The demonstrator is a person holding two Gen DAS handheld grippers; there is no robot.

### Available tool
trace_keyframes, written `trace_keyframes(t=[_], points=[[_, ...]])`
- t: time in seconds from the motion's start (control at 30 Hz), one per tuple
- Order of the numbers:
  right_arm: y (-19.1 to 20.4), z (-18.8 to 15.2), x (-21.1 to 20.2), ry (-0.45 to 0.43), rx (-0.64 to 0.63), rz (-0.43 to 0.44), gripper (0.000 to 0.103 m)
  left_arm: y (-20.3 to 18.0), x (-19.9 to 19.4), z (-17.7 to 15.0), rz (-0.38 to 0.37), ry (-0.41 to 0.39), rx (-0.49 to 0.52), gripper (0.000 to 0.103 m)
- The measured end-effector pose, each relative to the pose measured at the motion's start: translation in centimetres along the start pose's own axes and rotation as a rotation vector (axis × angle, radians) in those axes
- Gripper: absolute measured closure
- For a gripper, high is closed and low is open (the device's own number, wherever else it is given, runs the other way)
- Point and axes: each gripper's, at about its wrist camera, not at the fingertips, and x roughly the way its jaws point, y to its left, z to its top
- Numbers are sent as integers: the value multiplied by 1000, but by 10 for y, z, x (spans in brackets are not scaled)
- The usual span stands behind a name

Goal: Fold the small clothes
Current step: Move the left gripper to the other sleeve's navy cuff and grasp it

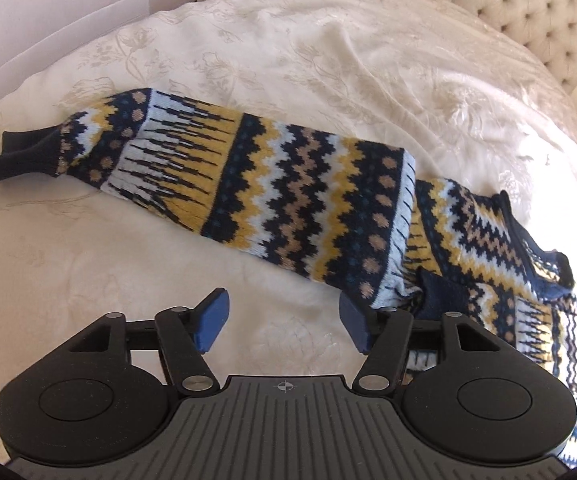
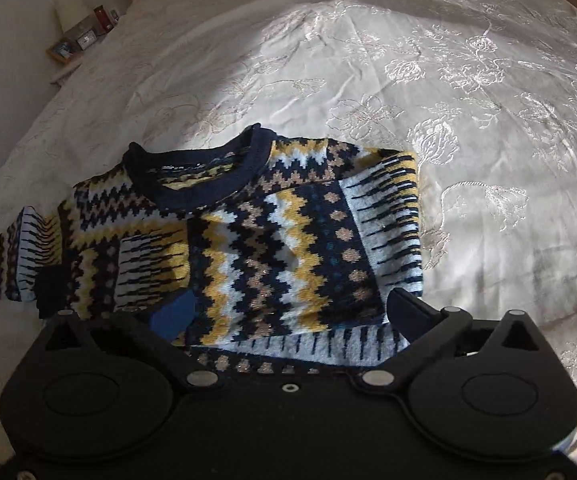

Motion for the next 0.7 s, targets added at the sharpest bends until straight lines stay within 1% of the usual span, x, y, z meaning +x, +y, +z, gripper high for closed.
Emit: trace_keyframes(t=[0.03, 0.13, 0.27, 0.4, 0.5, 0.7], points=[[7, -3, 0, 7, -5, 16, 1, 5, 0, 2, 4, -10, -9, 34], [26, -11, 1, 11, -17, 50, 1, 25, -6, 8, 9, -39, -30, 30], [48, -18, 3, 16, -26, 58, 1, 53, -11, 17, 44, -75, -55, 29], [68, -20, 5, 22, -34, 69, 1, 84, -16, 25, 66, -108, -111, 29], [83, -21, 8, 29, -45, 74, 1, 107, -18, 33, 82, -129, -150, 26], [114, -18, 13, 43, -80, 79, 1, 140, -15, 51, 76, -166, -231, 25]])
